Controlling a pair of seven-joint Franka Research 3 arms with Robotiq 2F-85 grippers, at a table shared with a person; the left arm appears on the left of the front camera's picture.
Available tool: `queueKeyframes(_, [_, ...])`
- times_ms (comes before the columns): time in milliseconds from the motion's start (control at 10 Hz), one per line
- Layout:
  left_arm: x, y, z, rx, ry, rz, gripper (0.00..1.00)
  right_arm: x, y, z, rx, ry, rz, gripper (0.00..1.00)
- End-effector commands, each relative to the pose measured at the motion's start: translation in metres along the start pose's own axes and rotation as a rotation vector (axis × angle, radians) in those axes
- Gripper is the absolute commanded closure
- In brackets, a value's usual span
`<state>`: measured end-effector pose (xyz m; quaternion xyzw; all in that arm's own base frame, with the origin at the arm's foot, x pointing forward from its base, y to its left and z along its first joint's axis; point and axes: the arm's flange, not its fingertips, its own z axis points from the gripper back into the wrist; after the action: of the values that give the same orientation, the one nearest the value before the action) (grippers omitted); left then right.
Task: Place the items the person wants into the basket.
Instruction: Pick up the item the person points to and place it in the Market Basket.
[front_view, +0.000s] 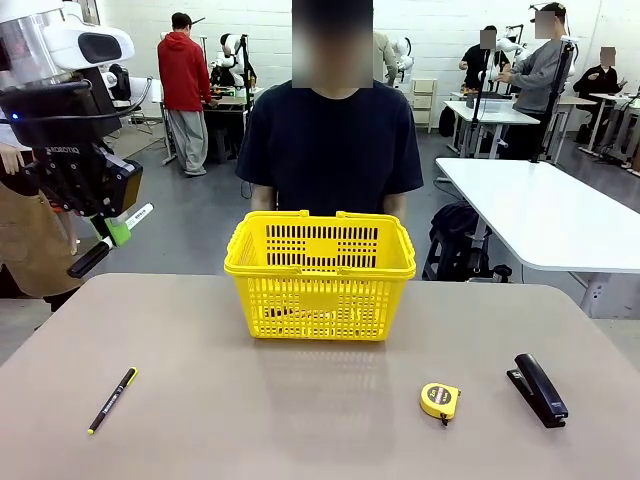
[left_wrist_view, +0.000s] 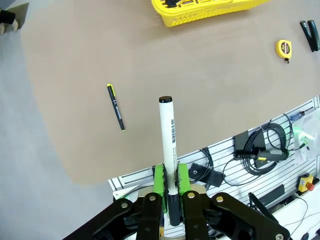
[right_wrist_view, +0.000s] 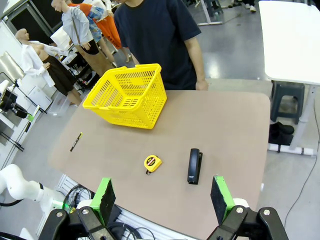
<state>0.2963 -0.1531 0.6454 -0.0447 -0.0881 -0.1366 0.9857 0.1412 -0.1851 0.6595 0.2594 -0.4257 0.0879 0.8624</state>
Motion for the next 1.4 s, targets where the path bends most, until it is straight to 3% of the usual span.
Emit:
queueKeyframes(0, [0.050,-0.007,-0.001,0.116,0.092,-0.165,0.88,-0.001,0.000,0.000,0.004,-0.004,0.003,0.00])
queueKeyframes(200, [0.153,-0.044,-0.022,0.150,0.142,-0.460,0.88,-0.001,0.000,0.000,0.004,-0.004,0.003,0.00])
queueKeyframes(400, [0.224,-0.072,-0.049,0.149,0.182,-0.670,0.88,-0.001,0.000,0.000,0.004,-0.004,0.003,0.00])
queueKeyframes(600, [0.251,-0.102,-0.086,0.182,0.128,-0.744,0.88,-0.001,0.000,0.000,0.004,-0.004,0.003,0.00])
queueKeyframes(800, [0.277,-0.115,-0.107,0.122,0.084,-0.798,0.88,-0.001,0.000,0.000,0.004,-0.004,0.003,0.00])
queueKeyframes(1300, [0.278,-0.124,-0.127,0.115,0.080,-0.779,0.88,-0.001,0.000,0.000,0.004,-0.004,0.003,0.00])
